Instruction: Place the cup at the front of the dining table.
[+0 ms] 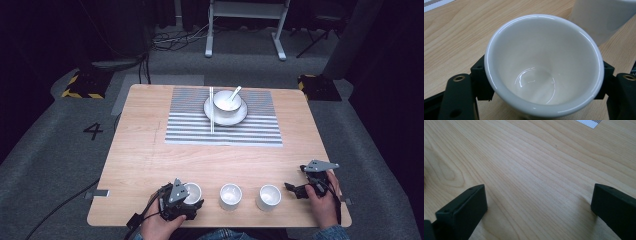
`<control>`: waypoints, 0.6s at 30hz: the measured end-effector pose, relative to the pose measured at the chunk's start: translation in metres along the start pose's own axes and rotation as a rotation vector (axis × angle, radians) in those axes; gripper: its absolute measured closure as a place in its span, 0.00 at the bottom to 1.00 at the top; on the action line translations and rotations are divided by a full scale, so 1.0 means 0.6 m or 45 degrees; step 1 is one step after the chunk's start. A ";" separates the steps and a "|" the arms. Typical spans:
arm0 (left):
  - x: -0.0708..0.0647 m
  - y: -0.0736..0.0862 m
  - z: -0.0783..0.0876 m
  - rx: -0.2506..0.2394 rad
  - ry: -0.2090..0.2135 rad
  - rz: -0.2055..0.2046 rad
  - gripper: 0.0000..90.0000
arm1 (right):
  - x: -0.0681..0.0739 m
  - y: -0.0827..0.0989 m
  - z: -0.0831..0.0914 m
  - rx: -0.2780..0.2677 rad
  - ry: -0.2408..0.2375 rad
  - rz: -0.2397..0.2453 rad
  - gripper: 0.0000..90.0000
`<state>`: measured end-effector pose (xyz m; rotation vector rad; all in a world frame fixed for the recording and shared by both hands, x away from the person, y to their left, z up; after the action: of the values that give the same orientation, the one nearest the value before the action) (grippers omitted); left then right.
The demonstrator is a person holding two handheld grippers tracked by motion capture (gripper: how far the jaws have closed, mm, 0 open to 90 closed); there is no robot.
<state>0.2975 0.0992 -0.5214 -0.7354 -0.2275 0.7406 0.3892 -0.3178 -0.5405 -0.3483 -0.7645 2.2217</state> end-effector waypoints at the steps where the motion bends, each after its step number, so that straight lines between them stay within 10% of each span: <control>1: 0.000 0.000 0.000 0.003 0.001 0.001 0.30 | 0.000 0.000 0.000 0.000 0.000 0.000 0.01; 18: 0.008 -0.039 0.043 0.046 0.016 0.049 0.30 | 0.000 0.000 0.000 0.001 -0.002 0.000 0.01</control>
<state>0.3020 0.1045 -0.4870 -0.7112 -0.1884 0.7746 0.3893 -0.3179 -0.5406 -0.3467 -0.7645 2.2222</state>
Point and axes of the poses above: each handheld gripper's, and its own axes: z roughly backward along the jaws, y roughly out of its underside, x roughly to its left, the point moved 5 cm from there along -z, roughly forward along the jaws, and after that the axes turned 7 degrees about x, right-handed, at the moved point
